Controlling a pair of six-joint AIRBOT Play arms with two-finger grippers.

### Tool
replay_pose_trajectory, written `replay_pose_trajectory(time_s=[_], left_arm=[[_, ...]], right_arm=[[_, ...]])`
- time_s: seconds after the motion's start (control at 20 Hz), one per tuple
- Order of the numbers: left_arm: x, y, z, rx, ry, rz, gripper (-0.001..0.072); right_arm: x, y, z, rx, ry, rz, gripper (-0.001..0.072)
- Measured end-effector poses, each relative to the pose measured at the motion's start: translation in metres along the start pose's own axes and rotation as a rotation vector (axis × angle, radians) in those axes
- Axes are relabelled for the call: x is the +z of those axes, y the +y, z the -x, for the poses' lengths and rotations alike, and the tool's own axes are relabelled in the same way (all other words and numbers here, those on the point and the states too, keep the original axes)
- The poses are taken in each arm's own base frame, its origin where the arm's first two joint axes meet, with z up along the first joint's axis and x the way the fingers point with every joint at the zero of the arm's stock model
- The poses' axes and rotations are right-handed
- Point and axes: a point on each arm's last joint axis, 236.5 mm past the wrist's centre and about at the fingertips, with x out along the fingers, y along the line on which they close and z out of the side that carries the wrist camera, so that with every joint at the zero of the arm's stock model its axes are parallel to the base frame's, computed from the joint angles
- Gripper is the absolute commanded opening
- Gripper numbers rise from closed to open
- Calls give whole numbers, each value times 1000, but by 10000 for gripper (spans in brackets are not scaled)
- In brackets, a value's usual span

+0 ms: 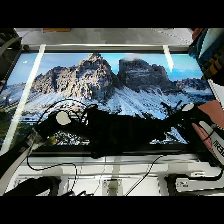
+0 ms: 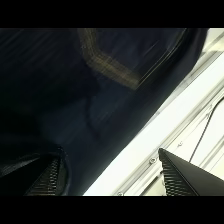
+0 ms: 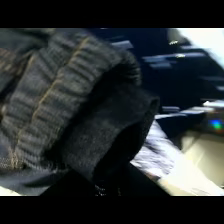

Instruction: Fold the clothes and pants, and hang the long-sleeved shirts on hangers.

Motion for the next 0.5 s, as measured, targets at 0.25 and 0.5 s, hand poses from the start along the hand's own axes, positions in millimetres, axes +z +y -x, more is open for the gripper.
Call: replay_pose_trajectory(time_s=[0.25, 0.5], left_arm=[[1, 0, 0, 2, -4, 0, 694], [1, 0, 0, 2, -4, 0, 695]], right_arm=[[-1, 25, -19, 18, 30, 50, 257], [4, 33, -24, 26, 12, 60, 683]])
